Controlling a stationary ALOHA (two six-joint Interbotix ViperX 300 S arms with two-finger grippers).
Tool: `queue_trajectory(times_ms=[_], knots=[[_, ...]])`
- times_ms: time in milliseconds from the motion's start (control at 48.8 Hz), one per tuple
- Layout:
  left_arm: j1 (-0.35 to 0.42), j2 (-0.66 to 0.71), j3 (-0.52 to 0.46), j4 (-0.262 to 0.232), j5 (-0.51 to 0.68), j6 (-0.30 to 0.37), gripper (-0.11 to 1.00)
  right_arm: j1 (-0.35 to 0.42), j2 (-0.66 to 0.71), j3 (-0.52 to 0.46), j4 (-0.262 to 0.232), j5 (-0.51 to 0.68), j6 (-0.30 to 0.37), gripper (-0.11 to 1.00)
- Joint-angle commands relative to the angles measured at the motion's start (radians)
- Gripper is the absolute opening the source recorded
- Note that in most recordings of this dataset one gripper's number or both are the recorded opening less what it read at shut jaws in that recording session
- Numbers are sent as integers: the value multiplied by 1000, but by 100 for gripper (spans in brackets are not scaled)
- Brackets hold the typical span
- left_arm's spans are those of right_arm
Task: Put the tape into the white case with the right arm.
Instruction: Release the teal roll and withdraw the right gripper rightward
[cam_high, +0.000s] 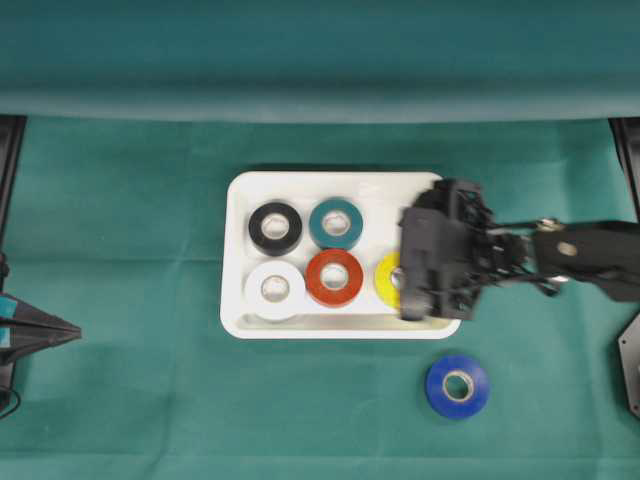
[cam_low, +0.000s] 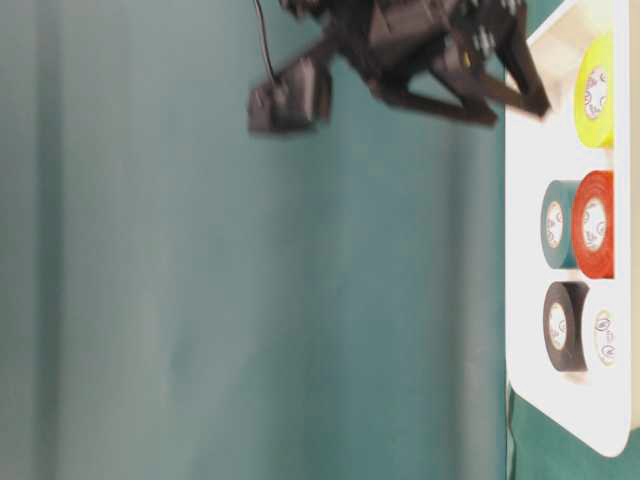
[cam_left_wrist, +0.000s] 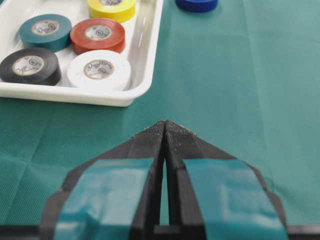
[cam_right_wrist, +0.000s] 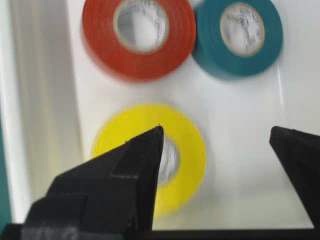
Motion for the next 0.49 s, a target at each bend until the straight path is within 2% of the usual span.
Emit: queue_trajectory(times_ms=[0, 287, 471], knots=[[3, 9, -11, 0, -11, 0, 0, 0, -89, 55, -2, -21, 2, 70], [2, 9, -8, 0, -15, 0, 0, 0, -318, 262, 9, -94, 15, 69], [3, 9, -8, 0, -15, 0, 0, 5, -425, 353, 11, -91, 48, 69]])
